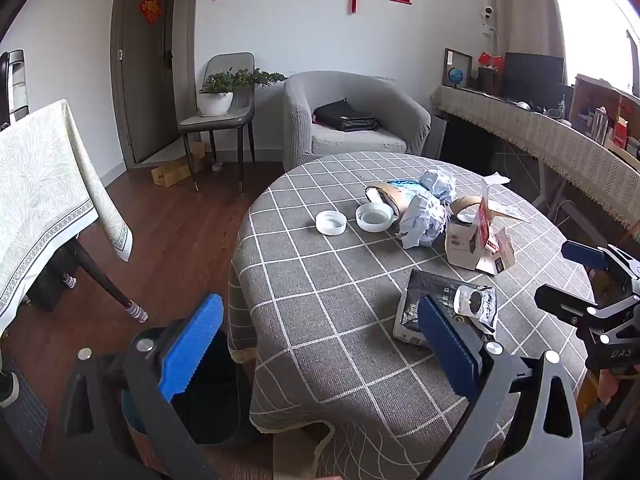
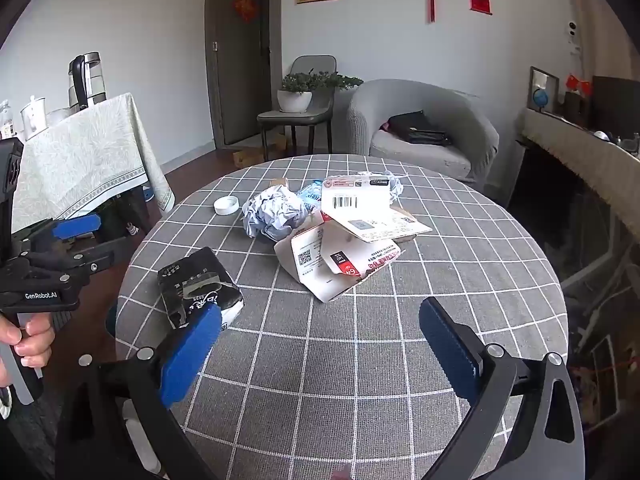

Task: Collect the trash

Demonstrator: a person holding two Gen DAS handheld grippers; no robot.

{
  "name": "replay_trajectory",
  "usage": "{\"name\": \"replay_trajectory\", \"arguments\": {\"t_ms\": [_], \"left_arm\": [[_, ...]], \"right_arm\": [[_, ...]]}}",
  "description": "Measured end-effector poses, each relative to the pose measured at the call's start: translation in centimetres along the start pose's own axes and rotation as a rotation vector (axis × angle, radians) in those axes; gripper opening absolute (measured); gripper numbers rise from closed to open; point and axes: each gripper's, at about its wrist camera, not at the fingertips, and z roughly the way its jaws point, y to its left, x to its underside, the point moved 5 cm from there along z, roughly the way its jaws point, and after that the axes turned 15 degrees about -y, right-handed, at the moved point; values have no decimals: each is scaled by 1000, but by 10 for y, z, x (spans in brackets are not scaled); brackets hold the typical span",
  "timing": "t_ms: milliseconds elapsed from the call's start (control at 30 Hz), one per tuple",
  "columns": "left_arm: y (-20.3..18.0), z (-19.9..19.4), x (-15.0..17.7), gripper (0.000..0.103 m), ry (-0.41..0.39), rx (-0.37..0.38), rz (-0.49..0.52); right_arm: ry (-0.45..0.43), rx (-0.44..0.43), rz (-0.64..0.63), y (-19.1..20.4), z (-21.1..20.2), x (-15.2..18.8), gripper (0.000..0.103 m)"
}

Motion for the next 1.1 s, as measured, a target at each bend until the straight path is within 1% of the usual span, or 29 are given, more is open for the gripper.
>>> {"name": "replay_trajectory", "arguments": {"t_ms": [1100], "left_arm": [[0,2,-2,100,9,5,-4]], "right_arm": [[-4,2,19,-3,1,-1,100]]}}
